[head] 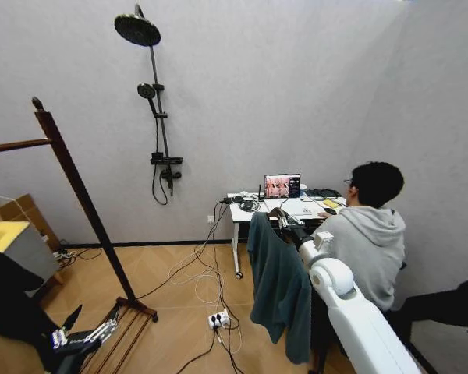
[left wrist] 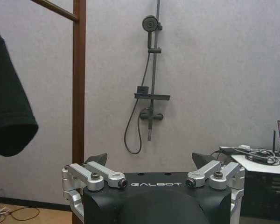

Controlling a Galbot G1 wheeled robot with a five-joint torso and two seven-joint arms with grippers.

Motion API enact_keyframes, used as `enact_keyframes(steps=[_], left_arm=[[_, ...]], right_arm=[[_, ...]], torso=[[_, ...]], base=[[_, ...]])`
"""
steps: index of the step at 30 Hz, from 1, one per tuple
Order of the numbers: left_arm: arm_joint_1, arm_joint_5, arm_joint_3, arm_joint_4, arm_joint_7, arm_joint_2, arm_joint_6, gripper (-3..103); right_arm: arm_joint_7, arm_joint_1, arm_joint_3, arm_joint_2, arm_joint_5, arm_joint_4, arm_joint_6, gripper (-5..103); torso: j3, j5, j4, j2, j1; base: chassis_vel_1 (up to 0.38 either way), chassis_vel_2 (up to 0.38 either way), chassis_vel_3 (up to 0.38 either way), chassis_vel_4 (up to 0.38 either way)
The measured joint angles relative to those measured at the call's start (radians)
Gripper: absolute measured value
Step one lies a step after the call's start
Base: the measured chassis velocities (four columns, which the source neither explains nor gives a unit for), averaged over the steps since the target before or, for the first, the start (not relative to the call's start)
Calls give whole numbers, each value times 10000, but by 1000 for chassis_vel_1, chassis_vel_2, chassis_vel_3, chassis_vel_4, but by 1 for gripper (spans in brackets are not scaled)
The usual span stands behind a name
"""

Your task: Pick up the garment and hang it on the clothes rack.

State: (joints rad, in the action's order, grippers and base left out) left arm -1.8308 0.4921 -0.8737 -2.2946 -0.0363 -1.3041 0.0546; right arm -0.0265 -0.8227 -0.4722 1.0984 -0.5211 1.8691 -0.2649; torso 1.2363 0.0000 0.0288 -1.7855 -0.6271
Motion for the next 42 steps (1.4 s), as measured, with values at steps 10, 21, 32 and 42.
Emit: enact_keyframes(steps=[10, 21, 32, 42], left_arm=[[0, 0, 0, 0, 0, 0, 0, 100], [0, 0, 0, 0, 0, 0, 0, 100], [0, 0, 0, 0, 0, 0, 0, 100], [0, 0, 0, 0, 0, 0, 0, 100]], right_arm=[[151, 2, -44, -19, -15, -138, 32, 9], [208, 33, -56, 42, -12, -170, 61, 9], [228, 17, -54, 12, -17, -129, 68, 9], [341, -30, -134, 40, -25, -119, 91, 9]], torso=[[0, 0, -1, 1, -1], [0, -1, -1, 0, -1], [0, 0, 0, 1, -1], [0, -1, 0, 1, -1]], base=[[87, 80, 90, 88], [128, 122, 117, 123], [123, 120, 122, 121], [127, 120, 134, 131]])
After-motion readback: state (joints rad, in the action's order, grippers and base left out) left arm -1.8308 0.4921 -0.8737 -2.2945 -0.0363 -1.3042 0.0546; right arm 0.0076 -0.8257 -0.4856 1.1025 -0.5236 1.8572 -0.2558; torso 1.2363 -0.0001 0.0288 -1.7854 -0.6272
